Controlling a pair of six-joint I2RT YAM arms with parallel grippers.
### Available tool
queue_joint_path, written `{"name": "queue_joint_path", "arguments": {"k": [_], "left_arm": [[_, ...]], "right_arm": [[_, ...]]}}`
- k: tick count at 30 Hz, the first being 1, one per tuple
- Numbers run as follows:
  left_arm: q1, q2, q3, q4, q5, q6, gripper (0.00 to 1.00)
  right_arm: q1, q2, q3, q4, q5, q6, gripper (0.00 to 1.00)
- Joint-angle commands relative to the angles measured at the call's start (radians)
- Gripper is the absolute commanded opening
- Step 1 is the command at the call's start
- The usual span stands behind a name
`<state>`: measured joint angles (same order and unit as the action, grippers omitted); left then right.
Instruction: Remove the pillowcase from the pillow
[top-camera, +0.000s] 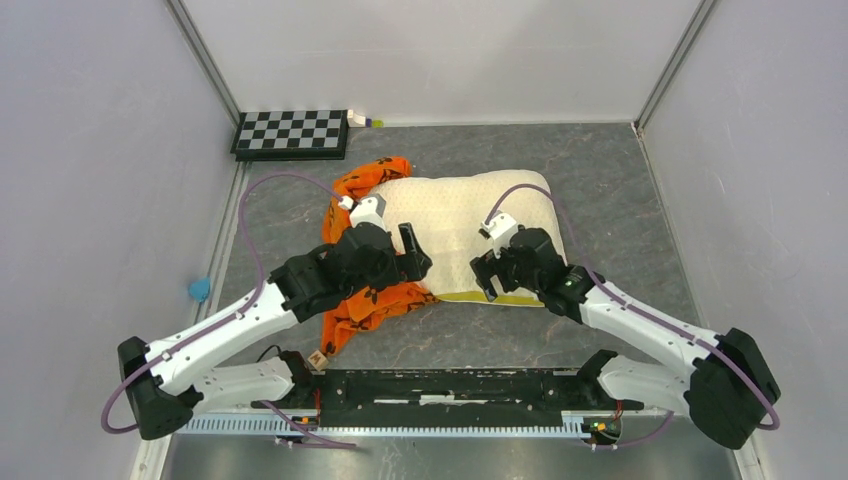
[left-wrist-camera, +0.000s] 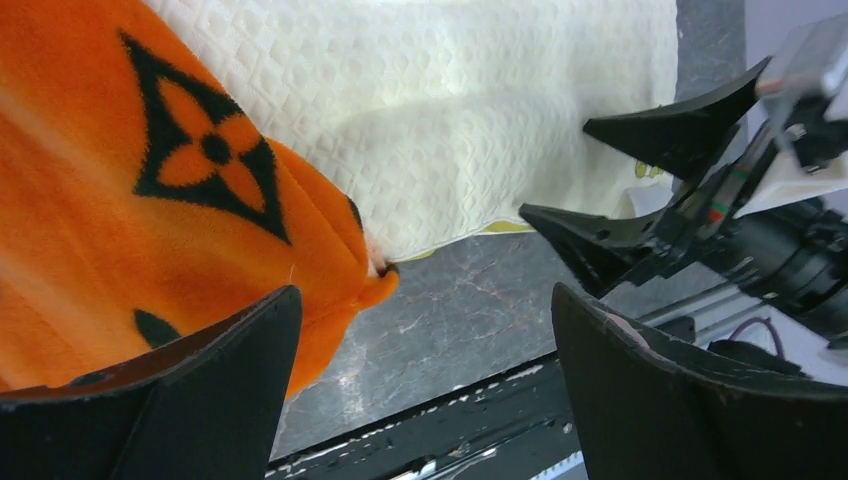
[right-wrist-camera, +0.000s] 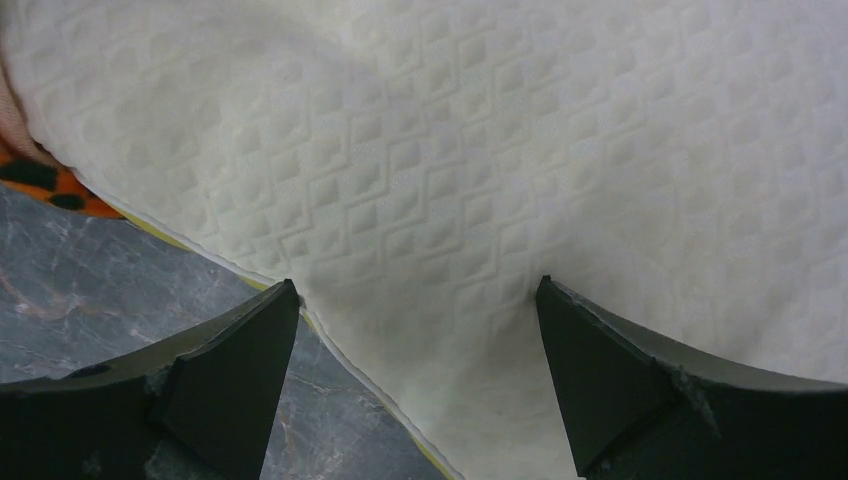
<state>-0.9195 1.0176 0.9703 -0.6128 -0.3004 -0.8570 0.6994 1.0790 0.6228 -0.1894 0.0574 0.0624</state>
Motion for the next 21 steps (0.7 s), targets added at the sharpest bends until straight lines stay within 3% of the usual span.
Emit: {"name": "queue_joint_path", "arguments": {"k": [1, 5, 8, 12, 17, 21], "left_arm": [[-0.017, 0.020, -0.001, 0.050, -0.105, -0.144, 1.00], [-0.014, 0.034, -0.028, 0.016, -0.144, -0.262, 1.00], [0.036, 0.027, -0.090, 0.062, -0.040, -0.261, 1.00], [0.239, 0.019, -0.236, 0.136, 0.160, -0.234, 1.00], [0.329, -0.013, -0.296, 0.124, 0.061, -0.167, 1.00], [0.470, 0.024, -0.321, 0.233, 0.199, -0.143, 1.00]], "right_arm": [[0.012, 0.040, -0.035, 0.052, 0.018, -0.048, 0.95], [0.015, 0.097, -0.070, 0.071, -0.026, -0.048, 0.94], [0.023, 0.126, -0.099, 0.100, -0.055, -0.039, 0.91], [0.032, 0.101, -0.145, 0.163, -0.127, -0.032, 0.90], [0.052, 0.108, -0.161, 0.213, -0.259, -0.051, 0.90], [0.097, 0.160, -0.155, 0.226, -0.254, -0.047, 0.90]]}}
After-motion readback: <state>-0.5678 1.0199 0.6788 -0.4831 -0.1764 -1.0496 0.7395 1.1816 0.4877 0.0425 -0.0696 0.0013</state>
